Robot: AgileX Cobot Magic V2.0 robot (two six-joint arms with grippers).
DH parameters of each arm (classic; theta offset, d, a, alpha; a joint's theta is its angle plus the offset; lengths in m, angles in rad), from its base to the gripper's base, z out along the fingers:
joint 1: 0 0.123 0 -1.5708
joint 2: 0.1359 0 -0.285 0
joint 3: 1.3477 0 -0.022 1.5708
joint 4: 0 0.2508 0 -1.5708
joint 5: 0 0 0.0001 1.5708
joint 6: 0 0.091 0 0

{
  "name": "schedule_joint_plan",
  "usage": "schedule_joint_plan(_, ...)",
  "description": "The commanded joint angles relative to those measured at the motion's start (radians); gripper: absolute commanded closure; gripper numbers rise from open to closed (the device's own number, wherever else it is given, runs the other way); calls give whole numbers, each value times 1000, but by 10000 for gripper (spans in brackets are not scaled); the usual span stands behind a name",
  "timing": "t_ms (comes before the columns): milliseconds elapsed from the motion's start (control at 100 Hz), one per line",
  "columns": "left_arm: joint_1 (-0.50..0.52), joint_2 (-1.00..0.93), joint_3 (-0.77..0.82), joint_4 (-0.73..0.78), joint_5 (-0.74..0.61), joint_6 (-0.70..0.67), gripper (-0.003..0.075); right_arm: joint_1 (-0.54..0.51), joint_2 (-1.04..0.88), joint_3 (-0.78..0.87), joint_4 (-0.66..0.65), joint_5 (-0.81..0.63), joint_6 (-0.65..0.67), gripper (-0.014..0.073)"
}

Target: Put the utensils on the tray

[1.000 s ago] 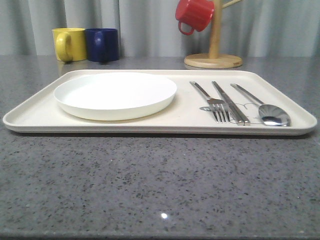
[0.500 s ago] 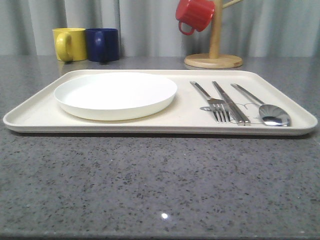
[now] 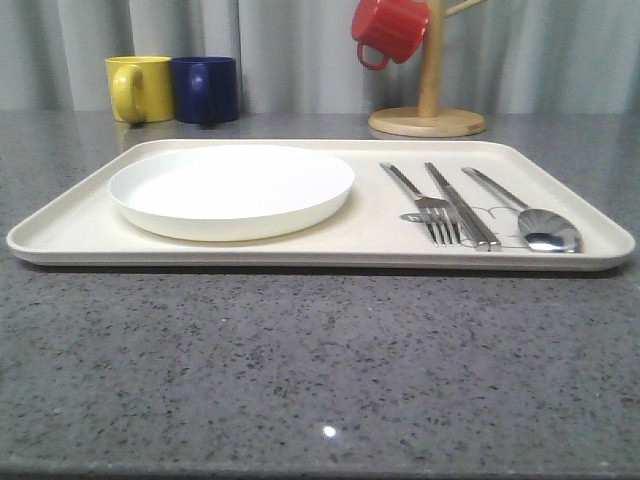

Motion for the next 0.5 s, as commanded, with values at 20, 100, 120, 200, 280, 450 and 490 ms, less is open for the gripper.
schedule_joint_plan(20,-4,5,-28,25,-118,0,738,-5,-21,-17,-1,-86,-10,662)
schedule_joint_plan(100,-4,3,-28,89,-145,-15,738,-5,-21,-17,-1,-86,-10,662)
schedule_joint_plan(120,-4,1,-28,107,-147,-31,738,-5,-21,-17,-1,-86,-10,662)
schedule_joint_plan(200,-4,-15,-28,196,-152,-95,738,-5,-21,-17,-1,-86,-10,662)
schedule_joint_plan(280,-4,-40,-14,290,-154,-159,738,-5,-21,-17,-1,-86,-10,662)
schedule_joint_plan(450,17,-121,55,329,-158,-203,738,-5,-21,-17,-1,-86,-10,662)
schedule_joint_plan(490,37,-143,78,336,-158,-224,738,-5,-21,-17,-1,-86,-10,662)
